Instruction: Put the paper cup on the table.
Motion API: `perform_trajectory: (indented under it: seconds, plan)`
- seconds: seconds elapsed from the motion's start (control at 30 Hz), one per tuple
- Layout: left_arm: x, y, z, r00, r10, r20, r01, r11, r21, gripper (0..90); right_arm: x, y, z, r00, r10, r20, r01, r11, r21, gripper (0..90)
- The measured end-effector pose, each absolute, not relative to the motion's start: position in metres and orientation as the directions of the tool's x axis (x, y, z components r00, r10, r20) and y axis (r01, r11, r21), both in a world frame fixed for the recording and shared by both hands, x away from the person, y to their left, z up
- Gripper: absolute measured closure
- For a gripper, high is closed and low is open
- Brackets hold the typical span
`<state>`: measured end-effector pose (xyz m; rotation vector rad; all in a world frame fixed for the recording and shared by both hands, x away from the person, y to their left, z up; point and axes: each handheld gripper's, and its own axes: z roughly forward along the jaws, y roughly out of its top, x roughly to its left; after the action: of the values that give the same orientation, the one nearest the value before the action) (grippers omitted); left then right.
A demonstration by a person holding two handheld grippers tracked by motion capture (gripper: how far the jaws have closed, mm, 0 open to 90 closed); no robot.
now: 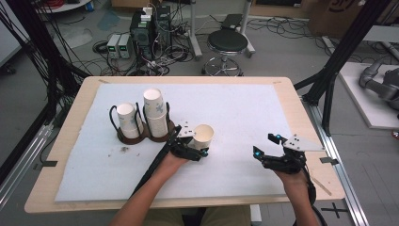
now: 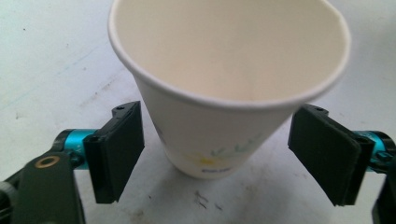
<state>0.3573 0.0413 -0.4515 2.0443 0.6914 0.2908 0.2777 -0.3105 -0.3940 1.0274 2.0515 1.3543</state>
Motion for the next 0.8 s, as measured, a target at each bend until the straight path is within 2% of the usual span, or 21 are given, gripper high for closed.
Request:
perform_trajectory:
  seconds: [0.13,0.43,0.8]
  plan:
    - [0.345,0.055,-0.447,0.817,0.572,-0.071,0.341,-0.381,0.859,18.1,0.278,-0.311,-0.394,-0.608,0.794,0.017,0.327,0.231,0.917,22.0]
    - [0.312,0.106,-0.429,0.819,0.564,-0.103,0.272,-0.223,0.936,18.0,0.278,-0.311,-0.396,-0.613,0.789,0.026,0.335,0.229,0.914,22.0]
    - [0.289,0.167,-0.412,0.778,0.623,-0.080,0.193,-0.115,0.974,18.0,0.278,-0.309,-0.400,-0.620,0.784,0.033,0.347,0.236,0.908,22.0]
